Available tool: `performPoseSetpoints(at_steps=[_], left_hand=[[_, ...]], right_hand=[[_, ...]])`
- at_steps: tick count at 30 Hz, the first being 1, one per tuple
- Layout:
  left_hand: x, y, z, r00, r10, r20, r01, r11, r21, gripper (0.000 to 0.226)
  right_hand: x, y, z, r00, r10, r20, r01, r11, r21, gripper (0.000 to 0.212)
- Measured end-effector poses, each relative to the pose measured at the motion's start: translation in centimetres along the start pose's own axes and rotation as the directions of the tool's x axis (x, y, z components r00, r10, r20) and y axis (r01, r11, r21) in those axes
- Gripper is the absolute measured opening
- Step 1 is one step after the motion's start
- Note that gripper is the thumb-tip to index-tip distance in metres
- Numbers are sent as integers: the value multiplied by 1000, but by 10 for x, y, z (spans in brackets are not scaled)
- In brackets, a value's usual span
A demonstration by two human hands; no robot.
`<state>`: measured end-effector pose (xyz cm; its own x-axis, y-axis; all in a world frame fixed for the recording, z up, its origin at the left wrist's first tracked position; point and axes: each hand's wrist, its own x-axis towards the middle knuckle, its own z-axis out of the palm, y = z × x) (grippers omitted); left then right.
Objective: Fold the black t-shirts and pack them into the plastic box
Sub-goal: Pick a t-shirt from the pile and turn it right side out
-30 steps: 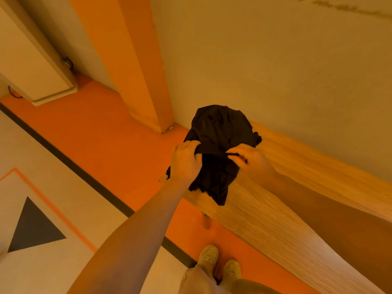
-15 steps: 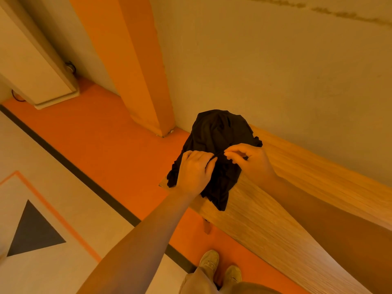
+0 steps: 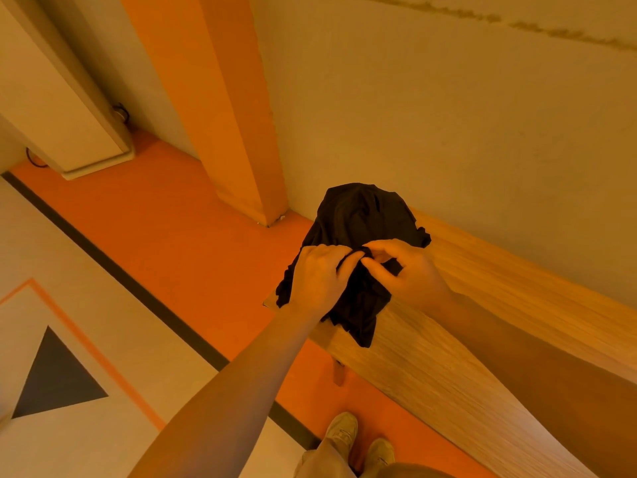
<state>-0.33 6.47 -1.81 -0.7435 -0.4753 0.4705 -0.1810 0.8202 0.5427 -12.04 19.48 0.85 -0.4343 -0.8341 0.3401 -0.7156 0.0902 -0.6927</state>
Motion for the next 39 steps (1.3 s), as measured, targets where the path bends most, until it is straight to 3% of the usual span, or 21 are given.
performPoseSetpoints(at_steps=[9, 13, 17, 20, 24, 27, 32, 39], left_hand=[[-10, -4, -6, 1000, 6, 18, -6, 1000, 30, 26], [-30, -23, -12, 985, -173, -11, 173, 975, 141, 24], [-41, -38, -21, 950, -308, -45, 308, 907, 286, 22], [-27, -31, -25, 959, -280, -48, 283, 927, 246, 22], [-5, -4, -21, 997, -75, 18, 70, 982, 178, 22], [6, 11, -18, 998, 43, 40, -47, 991, 122, 34], [13, 13, -23, 996, 80, -36, -78, 995, 56, 35], [6, 9, -26, 999, -27, -26, 26, 999, -18, 22]], right_hand=[[6, -4, -2, 996, 77, -49, -74, 996, 55, 19], [5, 2, -17, 980, 185, -73, -179, 980, 85, 16], [-1, 18, -30, 918, 361, -166, -342, 930, 133, 14], [-1, 16, -34, 961, 240, -136, -237, 971, 33, 13], [7, 4, -24, 998, 34, 56, -29, 995, -99, 15], [11, -5, -8, 994, 4, 105, 9, 992, -124, 20], [9, -8, 4, 997, 17, -78, -18, 1000, -15, 20], [11, -12, 3, 999, -36, -37, 36, 999, 3, 17]])
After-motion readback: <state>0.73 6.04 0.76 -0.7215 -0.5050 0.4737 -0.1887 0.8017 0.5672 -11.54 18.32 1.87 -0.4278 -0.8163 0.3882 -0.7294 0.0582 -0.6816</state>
